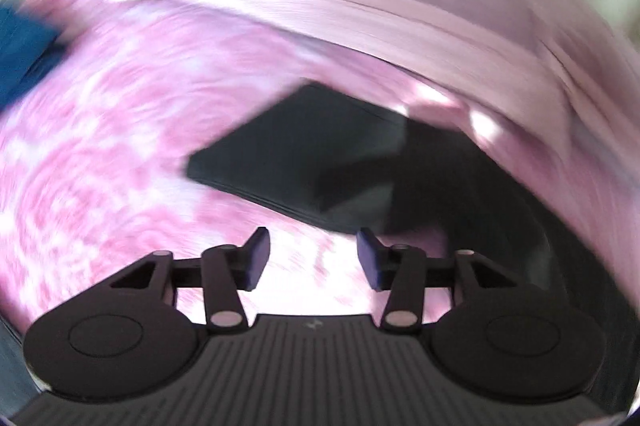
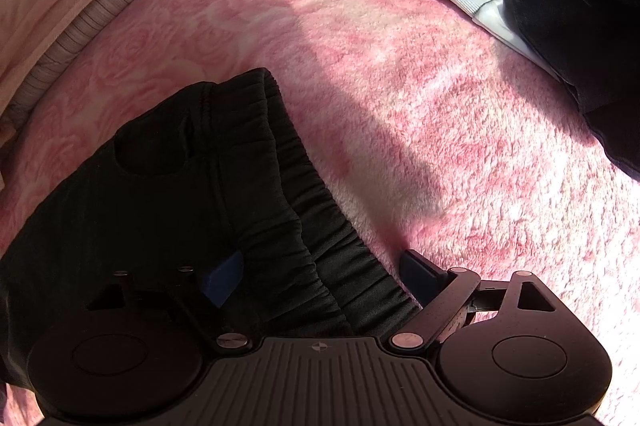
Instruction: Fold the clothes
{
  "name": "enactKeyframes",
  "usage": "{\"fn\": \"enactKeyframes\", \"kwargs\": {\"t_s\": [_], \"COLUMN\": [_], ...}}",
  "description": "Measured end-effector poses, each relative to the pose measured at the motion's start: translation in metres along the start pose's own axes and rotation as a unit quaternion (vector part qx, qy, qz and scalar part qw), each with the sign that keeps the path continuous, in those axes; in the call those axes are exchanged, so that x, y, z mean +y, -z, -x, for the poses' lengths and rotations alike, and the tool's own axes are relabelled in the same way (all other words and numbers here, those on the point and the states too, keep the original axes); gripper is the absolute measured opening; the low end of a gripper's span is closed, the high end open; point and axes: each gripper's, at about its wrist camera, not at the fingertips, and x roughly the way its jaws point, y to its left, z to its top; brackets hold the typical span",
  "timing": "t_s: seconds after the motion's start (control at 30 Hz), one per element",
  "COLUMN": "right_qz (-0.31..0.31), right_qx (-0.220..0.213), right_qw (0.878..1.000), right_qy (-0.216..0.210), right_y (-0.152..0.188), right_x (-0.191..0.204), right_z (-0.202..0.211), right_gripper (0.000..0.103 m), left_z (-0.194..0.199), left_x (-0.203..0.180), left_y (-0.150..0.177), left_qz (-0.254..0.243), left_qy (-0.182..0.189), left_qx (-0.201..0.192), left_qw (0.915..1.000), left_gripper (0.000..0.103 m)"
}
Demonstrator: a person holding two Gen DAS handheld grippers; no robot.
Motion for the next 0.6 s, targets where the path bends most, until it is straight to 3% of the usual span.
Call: {"fn": "enactKeyframes", "kwargs": {"t_s": [0.1, 0.2, 0.23, 0.27, 0.3, 0.33, 0.43, 0.5, 0.57, 0.6], "right_qz": [0.001, 0.004, 0.005, 0.007, 0.008, 0.010, 0.015, 0.018, 0.019, 0.019], "right_qx": [-0.008, -0.015, -0.018, -0.020, -0.022, -0.024, -0.025, -0.025, -0.025, -0.025], "right_qw": [1.000, 1.000, 1.000, 1.000, 0.999, 0.999, 0.999, 0.998, 0.998, 0.997], "right_qy": [0.006, 0.014, 0.017, 0.020, 0.023, 0.027, 0.044, 0.055, 0.063, 0.067], "right_y": [0.003, 0.006, 0.007, 0.007, 0.008, 0.009, 0.011, 0.010, 0.010, 0.010], "right_x": [0.003, 0.006, 0.008, 0.009, 0.010, 0.012, 0.018, 0.023, 0.026, 0.028], "right_z": [-0.001, -0.002, -0.002, -0.003, -0.003, -0.004, -0.004, -0.005, -0.006, -0.006], "right_gripper": [0.088, 0.088, 0.088, 0.088, 0.088, 0.088, 0.088, 0.088, 0.088, 0.088], "left_z": [-0.027, -0.060, -0.067, -0.069, -0.068, -0.060, -0.024, 0.002, 0.001, -0.009], "left_x": [0.032, 0.059, 0.065, 0.068, 0.068, 0.065, 0.050, 0.041, 0.043, 0.046], "left_y": [-0.016, -0.025, -0.026, -0.029, -0.034, -0.044, -0.075, -0.095, -0.106, -0.109], "left_qz": [0.101, 0.212, 0.246, 0.261, 0.250, 0.215, 0.083, -0.015, -0.069, -0.087], "left_qy": [-0.011, 0.004, 0.010, 0.013, 0.017, 0.027, 0.057, 0.064, 0.040, 0.014], "left_qx": [0.002, 0.015, 0.006, -0.009, -0.021, -0.045, -0.135, -0.195, -0.197, -0.178], "left_qw": [0.9948, 0.9771, 0.9691, 0.9651, 0.9678, 0.9752, 0.9858, 0.9786, 0.9771, 0.9801], "left_gripper": [0.049, 0.050, 0.047, 0.026, 0.006, 0.004, 0.004, 0.006, 0.019, 0.023]}}
